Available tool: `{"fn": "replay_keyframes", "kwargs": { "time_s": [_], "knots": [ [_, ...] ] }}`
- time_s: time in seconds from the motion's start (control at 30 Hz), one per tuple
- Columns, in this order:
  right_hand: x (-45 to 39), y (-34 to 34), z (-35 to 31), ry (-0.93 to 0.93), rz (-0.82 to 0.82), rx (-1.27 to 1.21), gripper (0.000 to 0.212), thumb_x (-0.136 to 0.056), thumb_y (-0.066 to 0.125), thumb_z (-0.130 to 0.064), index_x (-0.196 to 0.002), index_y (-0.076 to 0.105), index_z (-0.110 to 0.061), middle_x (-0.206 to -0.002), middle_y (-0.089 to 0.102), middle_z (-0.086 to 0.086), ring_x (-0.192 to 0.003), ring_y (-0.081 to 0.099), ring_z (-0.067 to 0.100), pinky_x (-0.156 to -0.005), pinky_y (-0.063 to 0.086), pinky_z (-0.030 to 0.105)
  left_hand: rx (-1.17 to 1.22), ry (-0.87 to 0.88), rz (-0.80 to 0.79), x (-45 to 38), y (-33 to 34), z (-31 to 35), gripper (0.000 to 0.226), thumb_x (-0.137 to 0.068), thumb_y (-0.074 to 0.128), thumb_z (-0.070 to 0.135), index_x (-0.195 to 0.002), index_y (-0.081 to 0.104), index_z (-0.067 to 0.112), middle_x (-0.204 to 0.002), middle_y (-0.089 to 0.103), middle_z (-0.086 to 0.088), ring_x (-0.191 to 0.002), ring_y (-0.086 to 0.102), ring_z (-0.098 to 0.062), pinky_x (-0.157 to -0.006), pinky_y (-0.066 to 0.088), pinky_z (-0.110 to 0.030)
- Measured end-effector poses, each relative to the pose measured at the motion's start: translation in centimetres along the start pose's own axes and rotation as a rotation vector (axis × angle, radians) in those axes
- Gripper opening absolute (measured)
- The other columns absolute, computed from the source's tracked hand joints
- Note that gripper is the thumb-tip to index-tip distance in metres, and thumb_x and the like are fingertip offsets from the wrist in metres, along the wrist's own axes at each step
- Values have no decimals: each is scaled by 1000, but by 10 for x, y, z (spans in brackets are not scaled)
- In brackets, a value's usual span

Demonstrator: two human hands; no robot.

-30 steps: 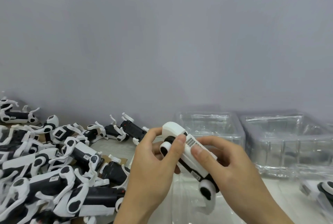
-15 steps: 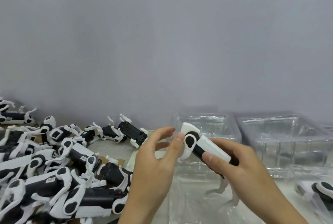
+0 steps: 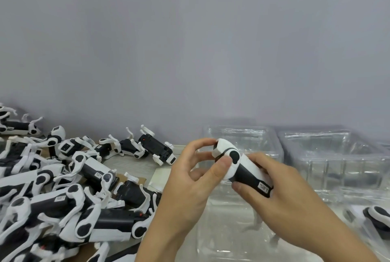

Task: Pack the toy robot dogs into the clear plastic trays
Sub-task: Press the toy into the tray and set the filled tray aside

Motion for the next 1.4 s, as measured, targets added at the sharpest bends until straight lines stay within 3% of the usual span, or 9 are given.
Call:
{"fn": "replay_keyframes", "kwargs": {
  "time_s": [0.13, 0.2, 0.33, 0.7, 0.87, 1.0, 1.1, 1.27, 1.4],
  "knots": [
    [2, -24, 5, 33, 18, 153, 27, -80, 79, -27, -96, 66, -45, -92, 67, -24, -89, 60, -1, -73, 45, 19, -109, 12, 134, -2, -4, -17, 30, -92, 57, 53, -101, 71, 28, -100, 74, 12, -101, 67, -3, -87, 52, -23],
    [5, -34, 7, 75, -14, 194, 35, -80, 79, -28, -98, 61, -52, -86, 67, -29, -84, 61, -3, -68, 45, 22, -252, -8, 221, -5, -7, -34, 12, -97, 61, 33, -97, 71, 28, -95, 73, 16, -97, 64, 4, -82, 46, -14],
    [5, -34, 9, 85, -95, 272, 39, -77, 82, -30, -95, 59, -56, -96, 62, -30, -92, 55, -8, -74, 40, 19, -425, -128, 210, -5, -9, -68, 23, -95, 61, 9, -94, 71, 30, -94, 72, 16, -93, 63, 5, -79, 44, -7],
    [1, 11, 14, 94, -250, 416, 34, -80, 72, -24, -98, 54, -46, -99, 54, -27, -103, 45, -2, -93, 41, 29, -170, -376, 198, -3, -3, -80, 23, -93, 54, 8, -83, 73, 16, -84, 74, -2, -85, 65, -16, -84, 50, -38],
    [3, 9, 20, 175, -300, 299, 35, -77, 79, -23, -97, 61, -45, -91, 62, -33, -86, 58, -2, -75, 47, 20, -99, -399, 184, -2, -2, -77, 21, -93, 55, 7, -84, 73, 12, -88, 75, -8, -78, 63, -13, -75, 46, -29],
    [2, 14, 24, 120, -272, 405, 32, -79, 73, -23, -100, 61, -43, -97, 61, -21, -101, 45, -3, -91, 42, 26, -111, -359, 182, -2, -1, -78, 28, -99, 50, 7, -79, 69, 12, -77, 69, 2, -76, 59, -10, -72, 44, -23],
    [2, 19, 27, 95, -277, 440, 30, -79, 70, -23, -99, 61, -43, -97, 56, -20, -99, 45, -2, -87, 41, 21, -95, -343, 180, -2, -1, -78, 29, -100, 49, 9, -78, 68, 13, -73, 67, 10, -72, 58, -4, -65, 42, -13],
    [2, 20, 31, 83, -231, 417, 32, -72, 73, -22, -95, 63, -41, -94, 58, -22, -96, 46, -3, -82, 41, 18, -19, -343, 79, 0, 2, -80, 29, -74, 61, 44, -85, 71, 19, -84, 68, 5, -86, 61, -14, -86, 45, -33],
    [2, 19, 34, 71, -216, 426, 33, -69, 72, -25, -96, 67, -43, -91, 60, -26, -95, 45, -6, -81, 41, 18, -110, -359, 68, 1, 0, -83, 27, -70, 65, 48, -91, 73, 32, -99, 72, 6, -105, 64, -17, -102, 48, -40]
  ]
}}
Point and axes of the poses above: each hand's wrist, its own x-axis away from the middle knuckle, its own y-axis out of the palm, z = x × y, the point moved 2 cm from there along -x, towards the middle knuckle
